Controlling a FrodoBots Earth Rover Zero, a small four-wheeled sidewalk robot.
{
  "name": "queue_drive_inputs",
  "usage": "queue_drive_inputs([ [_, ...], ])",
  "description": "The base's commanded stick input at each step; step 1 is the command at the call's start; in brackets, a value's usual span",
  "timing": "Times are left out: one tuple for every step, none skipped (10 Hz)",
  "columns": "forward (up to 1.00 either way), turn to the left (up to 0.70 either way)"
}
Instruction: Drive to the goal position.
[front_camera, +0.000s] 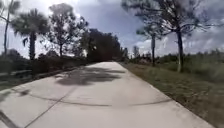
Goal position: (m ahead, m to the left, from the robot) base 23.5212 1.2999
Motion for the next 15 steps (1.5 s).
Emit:
queue_drive_inputs([
  [0.85, 0.00],
  [0.85, 0.00],
  [0.85, 0.00],
  [0.85, 0.00],
  [0.85, 0.00],
  [0.85, 0.00],
  [0.85, 0.00],
  [0.85, 0.00],
  [0.85, 0.00],
  [0.85, 0.00],
  [0.85, 0.00],
  [0.85, 0.00],
  [0.85, 0.00],
  [0.85, 0.00],
  [0.85, 0.00],
])
